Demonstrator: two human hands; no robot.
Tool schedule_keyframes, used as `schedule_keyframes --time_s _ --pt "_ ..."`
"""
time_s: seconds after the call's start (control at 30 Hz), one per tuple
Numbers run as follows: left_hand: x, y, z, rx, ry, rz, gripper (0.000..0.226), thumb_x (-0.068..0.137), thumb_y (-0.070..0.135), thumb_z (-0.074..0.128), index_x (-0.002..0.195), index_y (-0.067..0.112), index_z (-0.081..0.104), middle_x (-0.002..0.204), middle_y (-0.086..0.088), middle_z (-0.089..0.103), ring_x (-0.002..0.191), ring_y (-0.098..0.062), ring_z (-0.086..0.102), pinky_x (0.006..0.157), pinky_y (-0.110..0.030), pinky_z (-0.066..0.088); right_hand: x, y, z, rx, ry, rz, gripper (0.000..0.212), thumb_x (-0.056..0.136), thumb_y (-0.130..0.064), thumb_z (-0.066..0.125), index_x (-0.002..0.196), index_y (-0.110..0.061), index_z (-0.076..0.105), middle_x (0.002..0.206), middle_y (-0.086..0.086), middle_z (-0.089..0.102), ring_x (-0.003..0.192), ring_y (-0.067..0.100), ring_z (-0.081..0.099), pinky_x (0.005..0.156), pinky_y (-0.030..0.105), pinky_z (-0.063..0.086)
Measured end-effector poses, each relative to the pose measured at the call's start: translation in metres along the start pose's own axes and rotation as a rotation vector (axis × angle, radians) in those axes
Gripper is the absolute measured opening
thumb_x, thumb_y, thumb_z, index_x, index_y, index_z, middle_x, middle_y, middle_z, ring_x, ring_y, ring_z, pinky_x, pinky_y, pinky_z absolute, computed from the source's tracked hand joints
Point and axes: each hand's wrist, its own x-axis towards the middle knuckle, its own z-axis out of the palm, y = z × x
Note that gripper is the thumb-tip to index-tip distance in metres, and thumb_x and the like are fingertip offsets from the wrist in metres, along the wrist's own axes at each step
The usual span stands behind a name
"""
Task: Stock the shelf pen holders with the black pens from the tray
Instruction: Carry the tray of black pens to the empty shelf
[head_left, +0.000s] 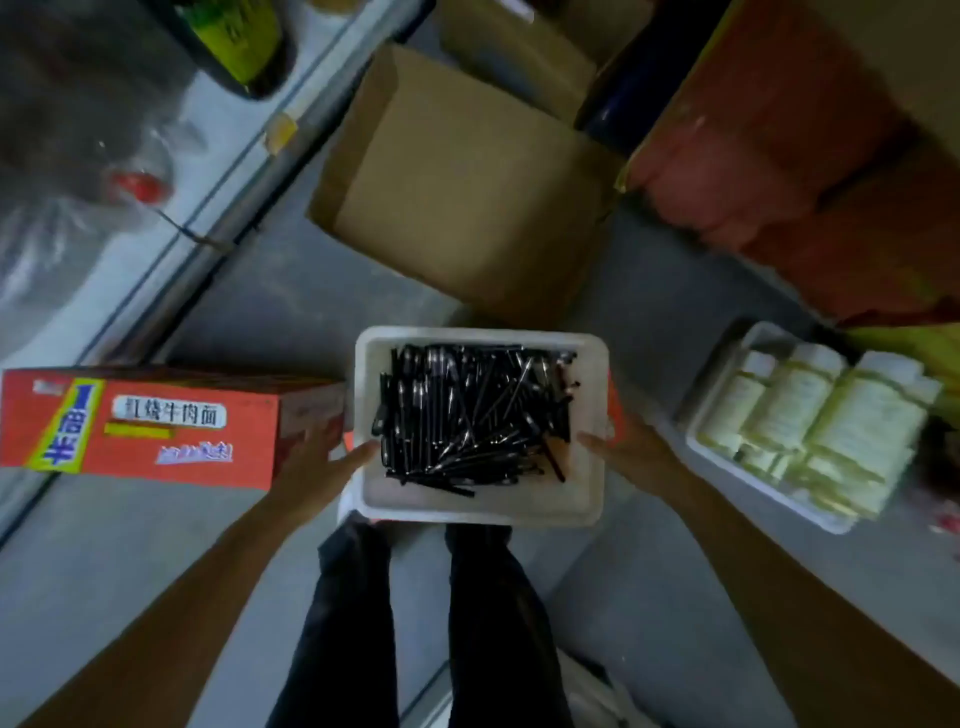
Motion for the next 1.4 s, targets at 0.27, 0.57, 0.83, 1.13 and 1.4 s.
schedule_keyframes --time_s 0.27,0.57,0.83,1.13,1.4 --pt "0.05 0.014 0.049 -0.187 0.209 -0.193 0.085 0.084 0.045 0.069 0.148 0.013 0.022 0.144 -0.015 0.038 0.128 -0.036 0.043 0.102 -0.047 0.04 0.033 0.006 0.016 0.015 0.045 0.214 0.073 0.084 -0.05 0.063 0.144 -0.022 0.03 0.14 0.0 0.045 0.126 0.024 0.046 0.102 0.043 0.042" --pt "0.038 0.015 0.014 -0.389 0.097 -0.174 0.061 0.074 0.05 0.076 0.111 0.006 0.056 0.093 -0.007 0.064 0.079 -0.017 0.061 0.063 -0.026 0.044 0.005 -0.018 0.017 0.2 0.051 0.346 0.08 0.064 -0.069 0.069 0.128 -0.025 0.05 0.116 0.002 0.062 0.099 0.021 0.062 0.077 0.038 0.056" --pt "-0.073 -0.015 -0.052 -0.515 0.099 -0.114 0.045 0.076 0.038 0.077 0.11 0.016 0.056 0.097 -0.001 0.064 0.09 -0.018 0.062 0.079 -0.027 0.048 -0.074 -0.115 0.04 -0.085 0.024 0.224 0.053 0.075 -0.05 0.073 0.111 -0.013 0.062 0.105 0.01 0.069 0.091 0.023 0.066 0.078 0.038 0.056" --pt "-0.209 -0.132 -0.174 -0.671 0.308 -0.146 0.052 0.078 0.038 0.078 0.109 0.012 0.045 0.091 -0.006 0.064 0.084 -0.021 0.062 0.075 -0.034 0.05 -0.175 -0.235 0.174 -0.348 -0.085 -0.061 0.032 0.08 -0.031 0.075 0.104 -0.014 0.065 0.098 0.005 0.068 0.099 0.026 0.063 0.081 0.038 0.053" --pt "-0.381 -0.327 -0.294 -0.871 0.436 -0.143 0.05 0.086 0.049 0.064 0.107 0.007 0.05 0.096 -0.008 0.055 0.093 -0.023 0.055 0.088 -0.039 0.047 -0.285 -0.321 0.387 -0.654 -0.249 -0.149 0.105 0.039 -0.089 0.062 0.114 -0.015 0.061 0.112 0.008 0.066 0.101 0.026 0.063 0.09 0.045 0.053"
